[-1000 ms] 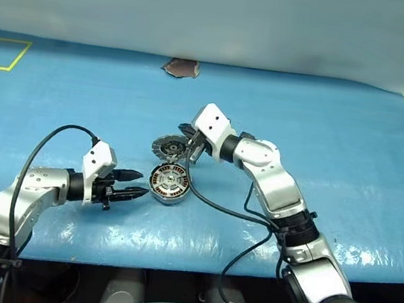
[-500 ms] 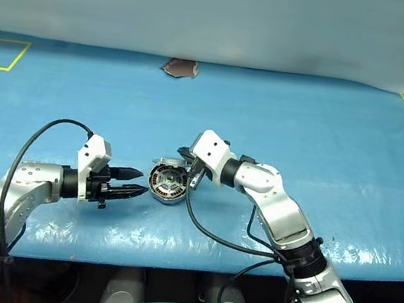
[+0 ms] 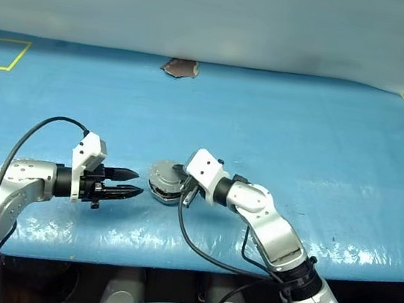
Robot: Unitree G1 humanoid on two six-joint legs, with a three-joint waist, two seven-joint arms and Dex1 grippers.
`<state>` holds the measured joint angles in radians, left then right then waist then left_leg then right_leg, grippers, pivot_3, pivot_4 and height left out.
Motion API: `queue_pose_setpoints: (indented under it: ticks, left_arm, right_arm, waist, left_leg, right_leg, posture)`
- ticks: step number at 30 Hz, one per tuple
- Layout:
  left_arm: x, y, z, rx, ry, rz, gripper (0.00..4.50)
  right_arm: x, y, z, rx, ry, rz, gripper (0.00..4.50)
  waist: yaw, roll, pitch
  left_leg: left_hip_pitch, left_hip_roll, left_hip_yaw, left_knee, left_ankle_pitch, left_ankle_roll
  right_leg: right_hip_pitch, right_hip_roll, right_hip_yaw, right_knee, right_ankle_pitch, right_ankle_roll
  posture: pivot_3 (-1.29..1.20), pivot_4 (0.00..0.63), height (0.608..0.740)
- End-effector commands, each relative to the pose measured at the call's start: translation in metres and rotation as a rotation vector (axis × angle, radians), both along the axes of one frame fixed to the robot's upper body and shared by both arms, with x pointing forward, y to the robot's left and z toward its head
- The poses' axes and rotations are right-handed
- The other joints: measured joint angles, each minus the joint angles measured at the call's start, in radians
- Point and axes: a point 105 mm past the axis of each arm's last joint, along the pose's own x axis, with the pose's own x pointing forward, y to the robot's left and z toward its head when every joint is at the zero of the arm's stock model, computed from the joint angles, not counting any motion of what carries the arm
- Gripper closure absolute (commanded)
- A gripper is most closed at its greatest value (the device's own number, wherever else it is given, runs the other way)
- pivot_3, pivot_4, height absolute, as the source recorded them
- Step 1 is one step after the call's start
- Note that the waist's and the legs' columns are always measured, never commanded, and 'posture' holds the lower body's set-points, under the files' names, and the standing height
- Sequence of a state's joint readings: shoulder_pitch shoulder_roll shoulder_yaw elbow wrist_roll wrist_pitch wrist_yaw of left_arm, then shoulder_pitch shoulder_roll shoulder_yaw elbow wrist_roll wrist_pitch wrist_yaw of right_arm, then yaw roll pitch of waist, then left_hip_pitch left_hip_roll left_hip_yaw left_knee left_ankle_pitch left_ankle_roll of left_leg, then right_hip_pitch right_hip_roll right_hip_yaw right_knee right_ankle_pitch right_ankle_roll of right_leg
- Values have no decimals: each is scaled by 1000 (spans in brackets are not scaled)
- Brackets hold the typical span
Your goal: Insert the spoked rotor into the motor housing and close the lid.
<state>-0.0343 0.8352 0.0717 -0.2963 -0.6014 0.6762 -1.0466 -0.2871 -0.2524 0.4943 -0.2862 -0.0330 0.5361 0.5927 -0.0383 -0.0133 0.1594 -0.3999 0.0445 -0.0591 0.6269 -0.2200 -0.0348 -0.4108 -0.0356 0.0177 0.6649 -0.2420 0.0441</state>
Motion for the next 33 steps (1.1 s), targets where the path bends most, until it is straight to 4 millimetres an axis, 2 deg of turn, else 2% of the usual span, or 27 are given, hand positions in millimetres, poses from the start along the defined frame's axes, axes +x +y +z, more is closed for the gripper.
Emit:
queue_pose_setpoints:
  ticks: [1,11,14,24,29,33]
  left_arm:
    - [1,2,11,22,-37,-6,2151]
    - [4,-3,4,54,-66,-32,2151]
    - [6,-6,0,56,-88,-41,2151]
    - [11,-13,-6,-41,-161,-65,2151]
    - [10,-12,-10,-51,-170,-81,2151]
    - [9,-9,-14,-32,-164,-79,2151]
  right_arm:
    - [-3,5,-2,26,21,-7,4500]
    - [0,0,-43,27,149,-98,4500]
    - [-1,-1,-47,30,155,-98,4500]
    - [-4,0,-25,91,83,-44,4500]
    - [-6,0,-18,87,50,-23,4500]
    - [-3,1,-3,123,17,-32,4500]
  waist:
    - [0,0,0]
    - [0,-1,-1]
    - [1,-1,-1]
    - [2,-2,-2]
    - [1,-1,-2]
    - [2,-1,-2]
  left_leg:
    - [0,0,0,0,0,0]
    - [3,1,0,0,0,0]
    - [5,1,1,0,0,0]
    - [5,0,1,0,0,0]
    - [4,1,1,0,0,0]
    - [4,1,1,0,0,0]
  right_leg:
    - [0,0,0,0,0,0]
    - [2,0,0,0,-1,-1]
    - [4,0,1,0,-1,-1]
    - [4,1,1,0,0,-1]
    - [3,1,2,0,0,-1]
    - [3,1,2,0,0,-1]
  posture:
    - [0,150,740]
    - [0,150,740]
    - [0,150,740]
    - [0,150,740]
    - [0,150,740]
    - [0,150,740]
